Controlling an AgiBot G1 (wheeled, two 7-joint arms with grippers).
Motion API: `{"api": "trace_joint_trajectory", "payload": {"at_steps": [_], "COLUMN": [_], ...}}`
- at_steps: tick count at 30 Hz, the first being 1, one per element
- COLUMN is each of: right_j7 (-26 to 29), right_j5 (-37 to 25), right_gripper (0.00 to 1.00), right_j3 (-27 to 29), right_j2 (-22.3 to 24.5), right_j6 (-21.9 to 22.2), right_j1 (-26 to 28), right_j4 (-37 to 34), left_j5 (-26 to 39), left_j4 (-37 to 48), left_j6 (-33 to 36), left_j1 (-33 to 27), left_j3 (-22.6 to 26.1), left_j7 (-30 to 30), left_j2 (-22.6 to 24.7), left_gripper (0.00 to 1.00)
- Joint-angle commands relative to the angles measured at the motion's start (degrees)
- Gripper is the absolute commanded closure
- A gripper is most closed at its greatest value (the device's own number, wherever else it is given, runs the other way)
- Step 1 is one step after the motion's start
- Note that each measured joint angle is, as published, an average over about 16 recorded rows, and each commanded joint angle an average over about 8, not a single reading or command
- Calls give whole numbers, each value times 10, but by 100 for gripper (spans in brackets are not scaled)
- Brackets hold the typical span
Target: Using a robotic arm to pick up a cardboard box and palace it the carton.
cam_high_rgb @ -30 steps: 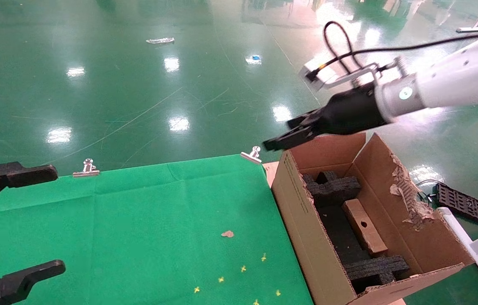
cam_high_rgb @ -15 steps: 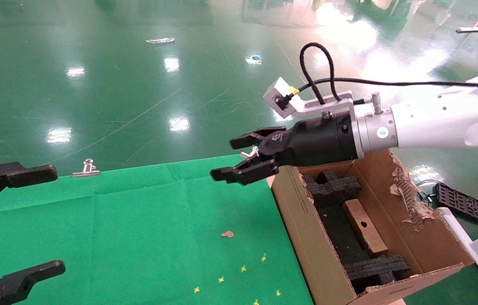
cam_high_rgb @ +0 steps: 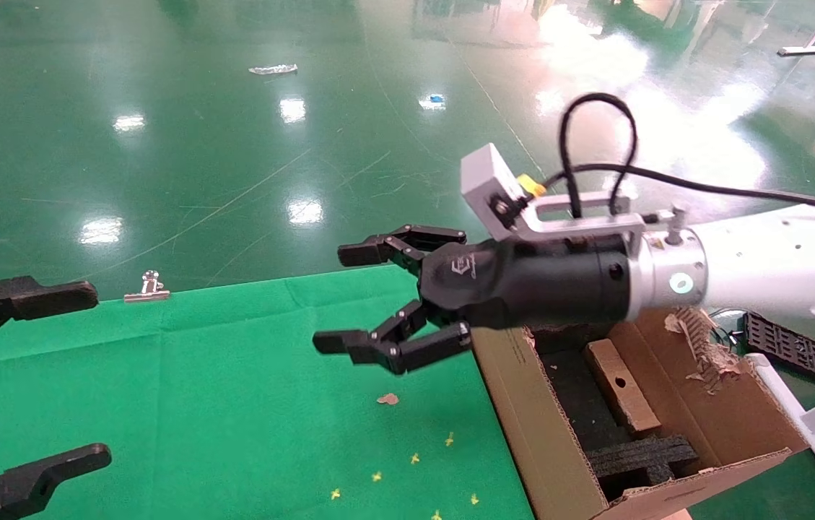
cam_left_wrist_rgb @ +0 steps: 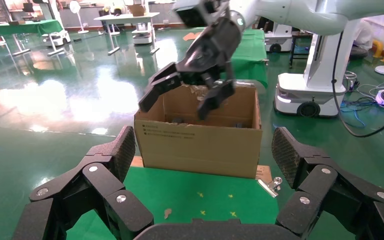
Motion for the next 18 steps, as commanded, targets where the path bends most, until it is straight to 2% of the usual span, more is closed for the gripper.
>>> {"api": "trace_joint_trajectory", "payload": {"at_steps": [1,13,18], "right_j7": [-10,-62,-70], "right_j5": [10,64,75], "right_gripper": [0,0,0], "right_j3": [27,176,205], "right_j2": [5,32,37], "right_j6": [-4,-26,-30], "right_j1": [-23,-154,-180], "right_j4": [21,138,160], "left_j5": [0,0,0], "left_j4": [0,0,0], "left_j6": [0,0,0], "left_j1": [0,0,0], "left_j3": [0,0,0], "left_j7": [0,0,0], "left_j2": [0,0,0], "left_gripper": [0,0,0]}}
